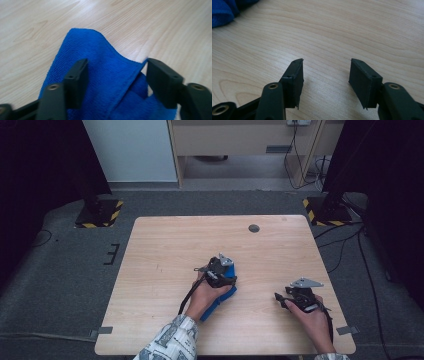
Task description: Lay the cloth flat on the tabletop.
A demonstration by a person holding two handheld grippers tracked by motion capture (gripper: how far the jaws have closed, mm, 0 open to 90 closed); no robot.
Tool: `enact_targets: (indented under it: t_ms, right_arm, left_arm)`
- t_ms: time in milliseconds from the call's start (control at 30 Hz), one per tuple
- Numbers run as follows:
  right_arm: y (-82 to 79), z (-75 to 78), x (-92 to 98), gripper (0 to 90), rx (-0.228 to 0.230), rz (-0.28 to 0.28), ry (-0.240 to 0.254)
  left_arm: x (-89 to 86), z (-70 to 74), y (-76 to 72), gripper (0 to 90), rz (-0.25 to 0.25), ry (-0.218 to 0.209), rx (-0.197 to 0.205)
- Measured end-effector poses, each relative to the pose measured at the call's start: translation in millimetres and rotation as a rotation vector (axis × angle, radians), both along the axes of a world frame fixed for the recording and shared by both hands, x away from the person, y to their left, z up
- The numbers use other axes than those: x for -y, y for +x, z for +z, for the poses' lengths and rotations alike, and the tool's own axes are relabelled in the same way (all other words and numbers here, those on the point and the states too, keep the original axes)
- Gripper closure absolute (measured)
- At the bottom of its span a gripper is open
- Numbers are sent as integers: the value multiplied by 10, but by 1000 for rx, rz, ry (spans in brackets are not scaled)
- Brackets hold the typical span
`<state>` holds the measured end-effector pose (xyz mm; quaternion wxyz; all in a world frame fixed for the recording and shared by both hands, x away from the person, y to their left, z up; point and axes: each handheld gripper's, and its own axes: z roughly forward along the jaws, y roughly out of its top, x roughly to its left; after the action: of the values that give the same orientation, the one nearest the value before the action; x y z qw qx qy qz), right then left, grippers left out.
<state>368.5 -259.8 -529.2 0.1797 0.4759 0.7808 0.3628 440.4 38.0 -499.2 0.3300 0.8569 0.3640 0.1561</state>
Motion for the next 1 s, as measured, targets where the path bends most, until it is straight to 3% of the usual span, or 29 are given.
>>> enact_targets:
  t_ms: [67, 100, 233, 267, 400, 533, 667, 867, 1000]
  right_arm:
    - [-9, 10, 12, 480, 4, 7, 3]
    - [-14, 10, 11, 491, 7, 6, 5]
    - [-12, 5, 3, 502, 3, 21, 0]
    - [-13, 2, -12, 489, -8, 20, 2]
    - [-1, -17, -52, 467, -8, 22, -15]
    - [-24, -10, -84, 513, -10, 45, -12]
    - [-71, 12, -127, 594, 1, 80, -24]
    - [-126, 94, -247, 699, 23, 112, 15]
    - [-53, 174, -491, 745, 44, 160, 31]
  left_arm:
    - [-14, -2, 5, 517, 11, 7, -12]
    - [-33, 15, 3, 611, 19, -9, -13]
    - [-118, 124, -14, 783, 21, -72, 5]
    - [-155, 162, -15, 785, 28, -107, 1]
    - [-253, 277, -53, 809, 30, -150, 24]
    - [-386, 383, -125, 862, 44, -160, 67]
    - [-613, 449, -236, 856, 95, -166, 112]
    - [-1017, 445, -323, 856, 209, -208, 135]
    - [-1214, 386, -352, 860, 232, -237, 130]
